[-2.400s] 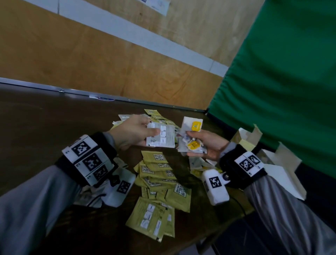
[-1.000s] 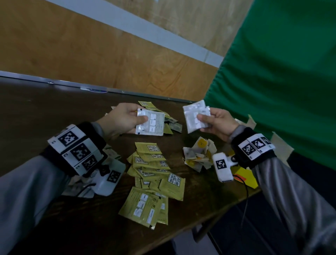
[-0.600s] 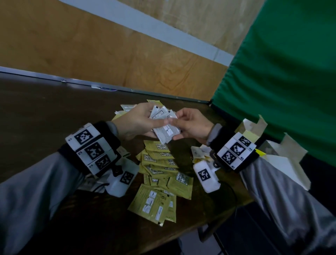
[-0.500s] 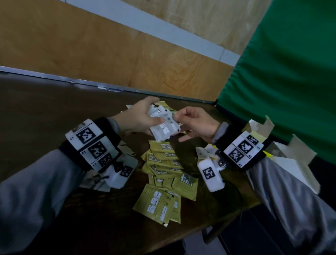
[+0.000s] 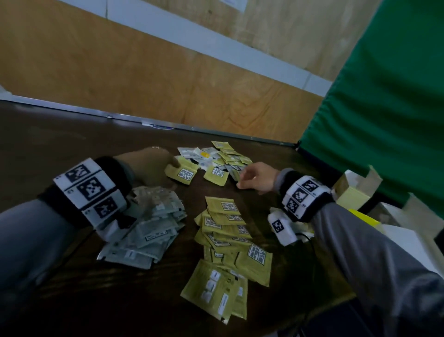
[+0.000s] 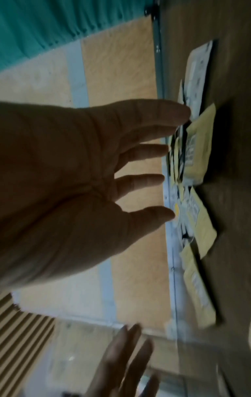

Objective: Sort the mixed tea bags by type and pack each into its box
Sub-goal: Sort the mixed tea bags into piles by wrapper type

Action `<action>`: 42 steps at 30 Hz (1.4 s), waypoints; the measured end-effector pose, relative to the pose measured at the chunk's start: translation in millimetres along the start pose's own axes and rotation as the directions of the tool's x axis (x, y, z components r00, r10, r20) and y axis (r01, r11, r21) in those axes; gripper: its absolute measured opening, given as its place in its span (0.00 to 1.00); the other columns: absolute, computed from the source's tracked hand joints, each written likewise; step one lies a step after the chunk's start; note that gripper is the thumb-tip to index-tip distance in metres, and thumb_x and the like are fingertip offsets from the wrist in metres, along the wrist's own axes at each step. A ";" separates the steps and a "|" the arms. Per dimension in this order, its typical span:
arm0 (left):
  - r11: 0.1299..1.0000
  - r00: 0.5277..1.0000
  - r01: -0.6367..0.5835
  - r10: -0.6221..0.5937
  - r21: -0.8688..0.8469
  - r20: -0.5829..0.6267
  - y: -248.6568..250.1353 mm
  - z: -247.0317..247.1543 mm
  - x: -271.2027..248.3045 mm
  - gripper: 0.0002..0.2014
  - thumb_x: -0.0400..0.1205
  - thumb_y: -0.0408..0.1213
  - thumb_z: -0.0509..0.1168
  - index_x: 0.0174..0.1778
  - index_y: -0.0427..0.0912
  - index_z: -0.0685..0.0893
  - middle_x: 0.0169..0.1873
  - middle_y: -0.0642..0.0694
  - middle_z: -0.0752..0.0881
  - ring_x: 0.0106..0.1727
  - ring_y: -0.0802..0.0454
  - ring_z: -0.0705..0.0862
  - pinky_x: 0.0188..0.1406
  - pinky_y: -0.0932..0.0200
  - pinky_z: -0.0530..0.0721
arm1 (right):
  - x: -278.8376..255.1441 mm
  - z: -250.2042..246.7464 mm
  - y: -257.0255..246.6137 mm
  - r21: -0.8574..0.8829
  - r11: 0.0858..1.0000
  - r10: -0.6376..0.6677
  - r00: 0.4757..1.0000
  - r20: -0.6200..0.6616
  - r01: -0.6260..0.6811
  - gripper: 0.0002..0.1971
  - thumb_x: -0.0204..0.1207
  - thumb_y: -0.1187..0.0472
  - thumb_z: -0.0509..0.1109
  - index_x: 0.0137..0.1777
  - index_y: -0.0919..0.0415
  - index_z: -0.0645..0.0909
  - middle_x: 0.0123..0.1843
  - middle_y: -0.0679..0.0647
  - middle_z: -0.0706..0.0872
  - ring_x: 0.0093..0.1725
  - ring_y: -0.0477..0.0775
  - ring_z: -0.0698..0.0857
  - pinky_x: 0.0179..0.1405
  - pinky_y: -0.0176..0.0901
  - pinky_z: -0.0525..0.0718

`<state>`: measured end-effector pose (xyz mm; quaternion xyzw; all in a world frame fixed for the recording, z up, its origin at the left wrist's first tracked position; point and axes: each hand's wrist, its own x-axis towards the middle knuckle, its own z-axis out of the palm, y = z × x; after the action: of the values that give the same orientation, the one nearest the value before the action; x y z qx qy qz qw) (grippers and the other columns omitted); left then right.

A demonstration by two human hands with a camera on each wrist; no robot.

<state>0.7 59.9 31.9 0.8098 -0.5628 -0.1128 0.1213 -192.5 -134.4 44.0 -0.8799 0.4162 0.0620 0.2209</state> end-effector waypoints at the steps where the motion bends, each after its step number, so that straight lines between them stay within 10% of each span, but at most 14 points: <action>1: 0.995 0.999 -0.008 0.003 -0.100 -0.051 -0.1 -4.9 2.8 0.25 0.78 0.47 0.71 0.71 0.46 0.79 0.64 0.50 0.82 0.63 0.49 0.82 0.64 0.56 0.77 | 8.7 -2.5 -3.8 -0.090 0.996 0.010 1.000 -0.014 -0.011 0.16 0.75 0.51 0.71 0.59 0.57 0.79 0.59 0.53 0.82 0.57 0.54 0.81 0.51 0.50 0.84; 8: 0.799 0.962 -0.100 -0.075 -0.592 -0.263 -9.8 -16.1 10.0 0.14 0.80 0.34 0.68 0.61 0.38 0.82 0.52 0.45 0.86 0.49 0.56 0.84 0.42 0.72 0.76 | 56.6 -2.5 -9.1 -0.362 0.927 0.149 0.982 0.117 -0.097 0.37 0.77 0.38 0.63 0.81 0.57 0.59 0.82 0.56 0.61 0.78 0.61 0.66 0.72 0.52 0.68; 19: 0.541 0.972 -0.077 -0.147 -0.837 -0.184 -14.8 -17.3 13.4 0.12 0.83 0.33 0.65 0.62 0.41 0.82 0.49 0.46 0.88 0.45 0.58 0.86 0.38 0.69 0.82 | 55.2 -20.6 -34.6 -0.505 0.851 0.128 0.989 -0.070 -0.145 0.18 0.77 0.65 0.68 0.67 0.64 0.78 0.60 0.60 0.84 0.57 0.58 0.85 0.50 0.46 0.85; 24: 0.525 0.985 -0.017 -0.139 -0.851 -0.106 -10.2 -11.3 13.2 0.15 0.82 0.35 0.66 0.65 0.39 0.81 0.53 0.42 0.87 0.55 0.50 0.86 0.52 0.58 0.83 | 41.9 -39.5 -50.7 -0.388 0.919 0.020 0.989 -0.146 -0.076 0.21 0.78 0.59 0.69 0.70 0.62 0.75 0.61 0.59 0.83 0.52 0.55 0.85 0.50 0.47 0.87; 28: 0.553 0.984 0.010 -0.152 -0.833 -0.089 -8.5 -13.2 14.1 0.21 0.81 0.39 0.68 0.70 0.41 0.78 0.58 0.43 0.84 0.51 0.54 0.82 0.40 0.64 0.79 | 33.6 -40.8 -61.2 -0.042 0.998 -0.040 0.995 -0.092 0.037 0.19 0.76 0.58 0.71 0.65 0.65 0.78 0.49 0.58 0.86 0.38 0.52 0.84 0.31 0.40 0.84; 33: 0.366 0.996 -0.051 -0.053 -0.929 -0.075 -8.4 -8.3 17.8 0.17 0.79 0.38 0.70 0.62 0.39 0.82 0.55 0.42 0.88 0.56 0.44 0.86 0.53 0.51 0.85 | 12.9 -25.1 -98.3 0.538 0.822 -0.268 0.960 0.076 0.187 0.14 0.76 0.64 0.71 0.61 0.66 0.81 0.45 0.57 0.88 0.34 0.47 0.86 0.31 0.33 0.86; 37: 0.209 0.963 -0.173 -0.169 -0.962 -0.210 -9.4 -9.4 16.8 0.16 0.77 0.31 0.72 0.59 0.33 0.83 0.49 0.36 0.89 0.46 0.42 0.88 0.40 0.55 0.89 | 10.1 -14.6 -119.1 0.675 0.712 -0.399 0.903 0.160 0.195 0.07 0.80 0.68 0.65 0.54 0.62 0.81 0.46 0.56 0.88 0.41 0.48 0.89 0.43 0.38 0.88; 42: 0.321 0.946 -0.180 -0.202 -0.930 -0.252 -18.0 -23.2 14.9 0.10 0.79 0.26 0.69 0.55 0.33 0.82 0.41 0.41 0.87 0.30 0.56 0.87 0.24 0.65 0.86 | 16.2 -6.4 -117.5 0.650 0.715 -0.375 0.926 0.045 0.258 0.02 0.76 0.69 0.69 0.44 0.62 0.81 0.38 0.52 0.89 0.35 0.44 0.88 0.36 0.32 0.87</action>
<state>29.2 53.6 47.4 0.5965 -0.3569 -0.2859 0.6596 -93.3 -83.3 84.6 -0.8030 0.2343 -0.0442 0.5462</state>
